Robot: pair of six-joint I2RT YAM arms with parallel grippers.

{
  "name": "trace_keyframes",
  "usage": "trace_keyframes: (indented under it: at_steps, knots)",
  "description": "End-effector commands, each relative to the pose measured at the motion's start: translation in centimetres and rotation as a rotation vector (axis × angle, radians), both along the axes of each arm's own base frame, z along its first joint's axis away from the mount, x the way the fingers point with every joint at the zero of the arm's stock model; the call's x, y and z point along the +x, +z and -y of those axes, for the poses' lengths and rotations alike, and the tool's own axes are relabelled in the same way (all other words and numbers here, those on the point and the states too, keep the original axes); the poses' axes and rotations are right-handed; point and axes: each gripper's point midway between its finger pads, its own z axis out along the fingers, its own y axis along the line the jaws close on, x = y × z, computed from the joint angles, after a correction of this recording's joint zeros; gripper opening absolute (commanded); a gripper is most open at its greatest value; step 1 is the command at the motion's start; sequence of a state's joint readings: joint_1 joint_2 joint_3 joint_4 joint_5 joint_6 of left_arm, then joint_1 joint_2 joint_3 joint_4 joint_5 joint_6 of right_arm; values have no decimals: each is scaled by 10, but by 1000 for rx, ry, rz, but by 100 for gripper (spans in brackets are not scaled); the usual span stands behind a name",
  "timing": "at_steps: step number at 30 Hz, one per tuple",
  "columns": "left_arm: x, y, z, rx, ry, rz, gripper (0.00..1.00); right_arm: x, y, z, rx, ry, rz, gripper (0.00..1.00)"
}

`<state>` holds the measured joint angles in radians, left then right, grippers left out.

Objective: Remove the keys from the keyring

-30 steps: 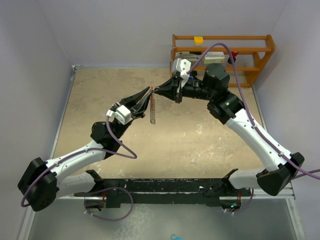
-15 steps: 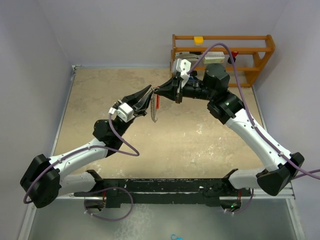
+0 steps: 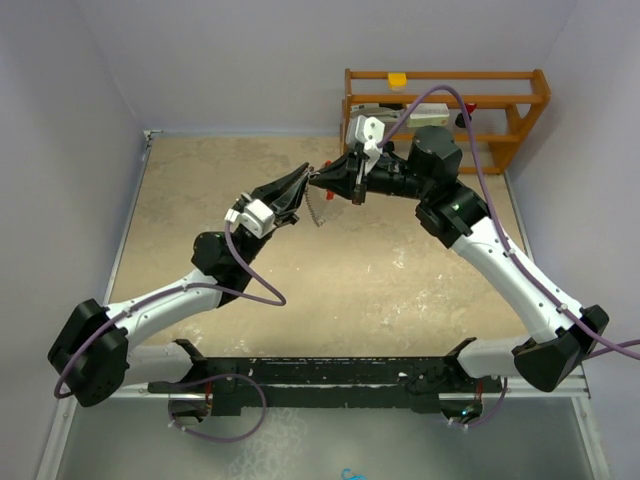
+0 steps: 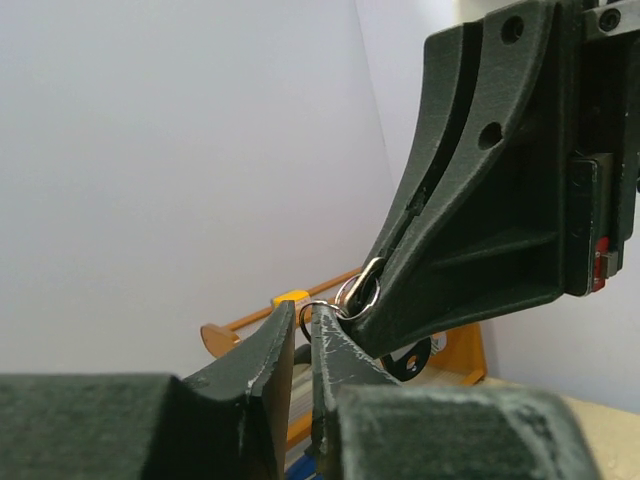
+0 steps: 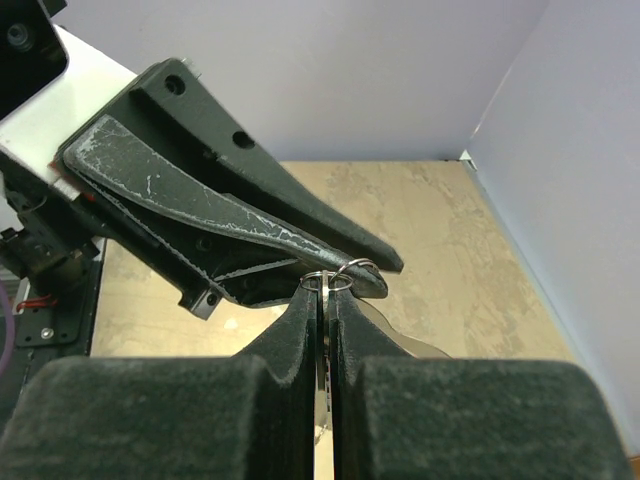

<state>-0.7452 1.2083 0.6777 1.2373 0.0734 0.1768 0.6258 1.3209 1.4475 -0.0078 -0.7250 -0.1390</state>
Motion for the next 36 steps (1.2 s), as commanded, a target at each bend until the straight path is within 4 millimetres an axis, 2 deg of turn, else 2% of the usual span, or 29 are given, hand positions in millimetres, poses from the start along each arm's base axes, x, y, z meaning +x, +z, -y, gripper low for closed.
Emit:
trace_keyframes:
  at_steps: [1, 2, 7, 13, 20, 36]
  knots:
    - [-7, 29, 1, -21, -14, 93, 3, -15, 25, 2, 53, 42, 66, 0]
    - [-8, 30, 3, -16, -20, 100, 0, -15, 25, 1, 53, 43, 66, 0]
    - [-13, 31, 2, -7, -25, 119, 0, -14, 25, 3, 51, 32, 70, 0]
    - [-18, 36, -17, -74, 21, 136, 0, -12, 27, 9, 50, -10, 100, 0]
    - [-25, 43, -26, -128, 19, 162, 0, -13, 28, 12, 55, -22, 117, 0]
    - [-30, 42, -31, -164, 6, 173, 0, -13, 25, 12, 56, -25, 120, 0]
